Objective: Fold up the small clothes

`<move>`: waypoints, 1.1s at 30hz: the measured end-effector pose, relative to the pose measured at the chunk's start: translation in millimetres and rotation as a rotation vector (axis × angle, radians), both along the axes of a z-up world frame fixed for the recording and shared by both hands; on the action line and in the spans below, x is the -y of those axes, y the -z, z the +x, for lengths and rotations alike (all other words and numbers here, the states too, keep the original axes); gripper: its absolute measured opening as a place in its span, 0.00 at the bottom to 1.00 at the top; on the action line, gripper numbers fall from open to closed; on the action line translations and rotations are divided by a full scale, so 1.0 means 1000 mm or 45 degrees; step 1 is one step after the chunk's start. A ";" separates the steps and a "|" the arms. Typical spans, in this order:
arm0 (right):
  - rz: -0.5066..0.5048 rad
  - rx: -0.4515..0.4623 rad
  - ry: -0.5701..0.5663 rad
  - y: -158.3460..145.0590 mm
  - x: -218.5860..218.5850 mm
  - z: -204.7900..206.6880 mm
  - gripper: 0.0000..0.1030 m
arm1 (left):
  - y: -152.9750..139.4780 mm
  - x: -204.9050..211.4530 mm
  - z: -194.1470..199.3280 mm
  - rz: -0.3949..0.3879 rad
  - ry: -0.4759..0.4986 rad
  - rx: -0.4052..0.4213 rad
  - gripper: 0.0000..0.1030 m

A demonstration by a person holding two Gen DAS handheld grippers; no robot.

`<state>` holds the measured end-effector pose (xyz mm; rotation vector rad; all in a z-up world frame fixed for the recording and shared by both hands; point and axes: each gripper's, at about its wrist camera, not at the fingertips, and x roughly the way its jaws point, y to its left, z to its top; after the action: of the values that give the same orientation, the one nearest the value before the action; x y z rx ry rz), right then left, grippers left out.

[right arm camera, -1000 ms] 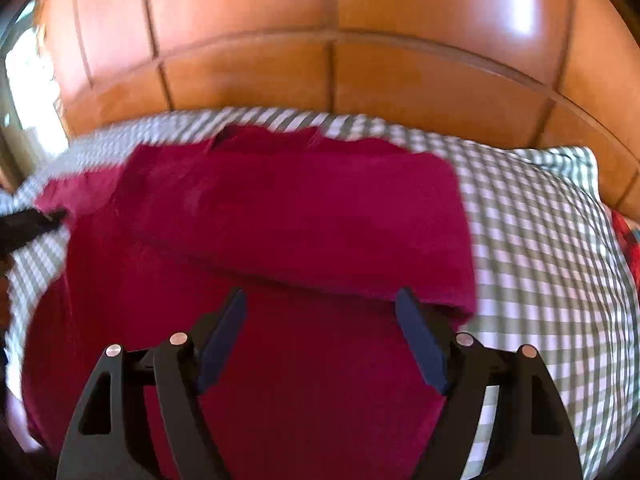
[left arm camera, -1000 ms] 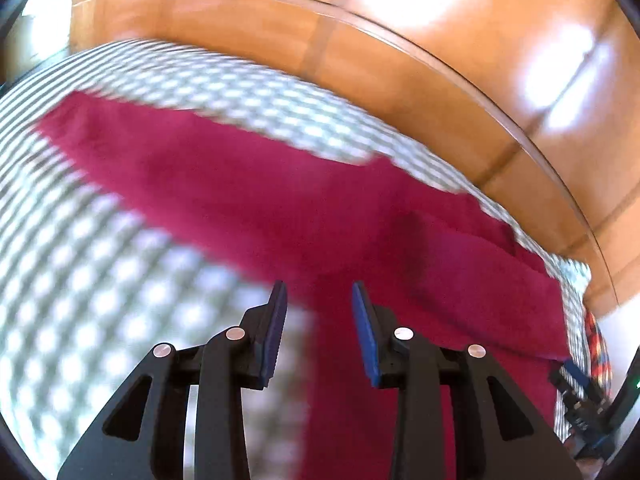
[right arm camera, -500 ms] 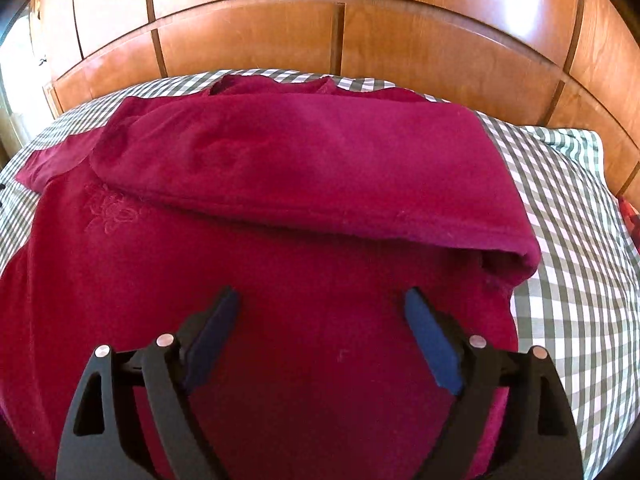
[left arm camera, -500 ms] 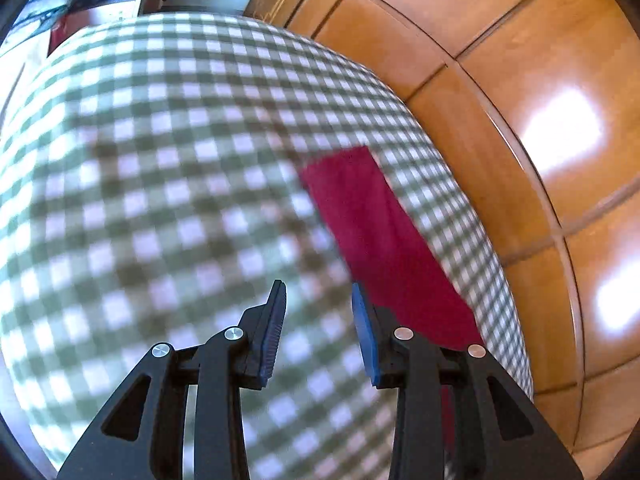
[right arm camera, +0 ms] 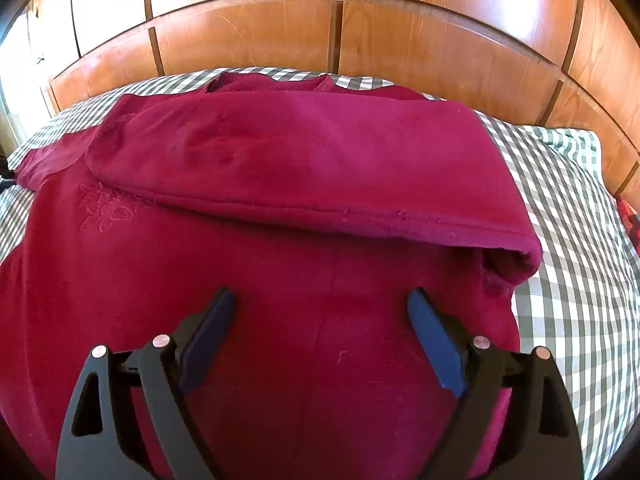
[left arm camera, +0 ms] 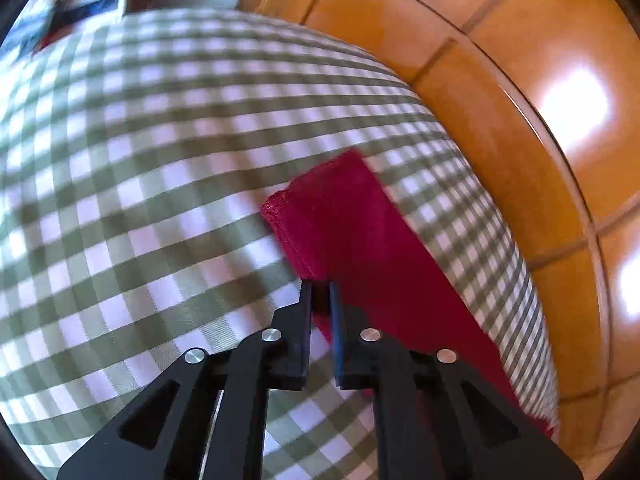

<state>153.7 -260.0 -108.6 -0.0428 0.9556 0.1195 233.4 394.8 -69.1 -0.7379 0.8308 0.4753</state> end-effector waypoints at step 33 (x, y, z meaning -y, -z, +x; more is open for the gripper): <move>0.335 -0.038 -0.032 -0.036 0.020 0.006 0.72 | -0.039 0.332 -0.074 0.123 0.968 0.215 0.00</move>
<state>159.7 -279.8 -73.0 0.1903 0.9630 0.2685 159.2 63.2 -30.0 -0.3229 0.8535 -0.2255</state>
